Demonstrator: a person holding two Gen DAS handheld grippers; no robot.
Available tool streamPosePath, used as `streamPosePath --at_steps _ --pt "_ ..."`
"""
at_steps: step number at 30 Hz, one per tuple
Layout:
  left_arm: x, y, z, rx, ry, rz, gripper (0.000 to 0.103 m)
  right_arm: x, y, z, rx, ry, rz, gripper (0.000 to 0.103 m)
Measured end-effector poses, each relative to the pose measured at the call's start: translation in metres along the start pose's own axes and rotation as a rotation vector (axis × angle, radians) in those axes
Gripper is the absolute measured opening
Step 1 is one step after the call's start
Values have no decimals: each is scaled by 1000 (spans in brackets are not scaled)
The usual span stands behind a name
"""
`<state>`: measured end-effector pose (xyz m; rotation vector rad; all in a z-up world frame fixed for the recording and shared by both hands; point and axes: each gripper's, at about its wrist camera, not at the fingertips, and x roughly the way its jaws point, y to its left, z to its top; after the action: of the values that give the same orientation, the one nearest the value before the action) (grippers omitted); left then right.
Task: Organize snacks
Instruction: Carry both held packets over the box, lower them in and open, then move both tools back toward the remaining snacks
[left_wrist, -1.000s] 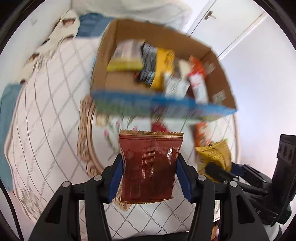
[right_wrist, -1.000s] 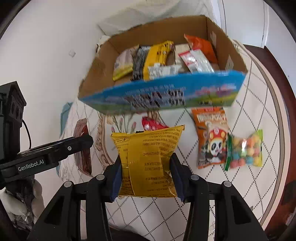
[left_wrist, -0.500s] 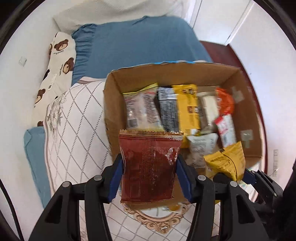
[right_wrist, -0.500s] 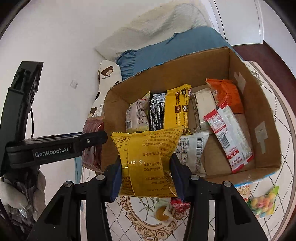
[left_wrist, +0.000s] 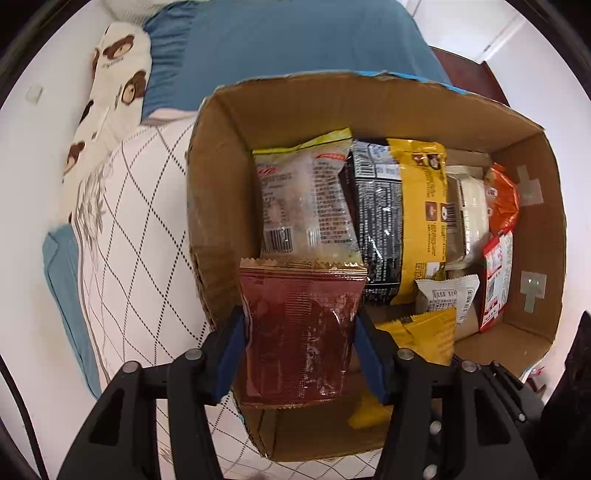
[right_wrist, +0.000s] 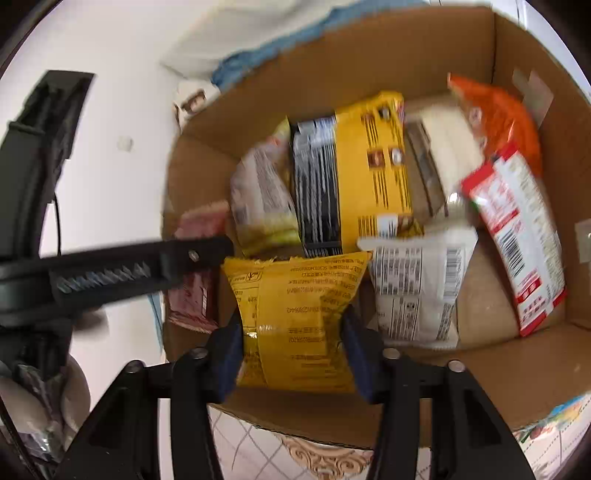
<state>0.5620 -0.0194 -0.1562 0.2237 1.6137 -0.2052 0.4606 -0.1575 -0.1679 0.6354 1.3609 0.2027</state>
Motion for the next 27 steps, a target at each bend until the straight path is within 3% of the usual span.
streamPosePath --at_steps 2,5,15,22,25,26,27 --pt "2 4 1 -23 12 -8 59 2 2 -1 -22 6 -14 94" --pt "4 5 2 -29 6 -29 66 0 10 -1 -65 -12 -61 94" --pt "-13 1 -8 -21 -46 -5 66 -18 2 -3 -49 -19 -99 94" --pt "-35 -1 -27 -39 -123 -51 66 -50 -7 -9 -62 -79 -146 94" --pt "-46 -6 -45 -36 -193 -70 66 -68 -10 -15 -95 -129 -201 94" --pt "-49 -6 -51 -40 -221 -69 71 -74 -11 -17 -110 -148 -222 94" --pt "-53 -7 -58 -41 -257 -59 82 -80 -11 -20 -119 -164 -239 94"
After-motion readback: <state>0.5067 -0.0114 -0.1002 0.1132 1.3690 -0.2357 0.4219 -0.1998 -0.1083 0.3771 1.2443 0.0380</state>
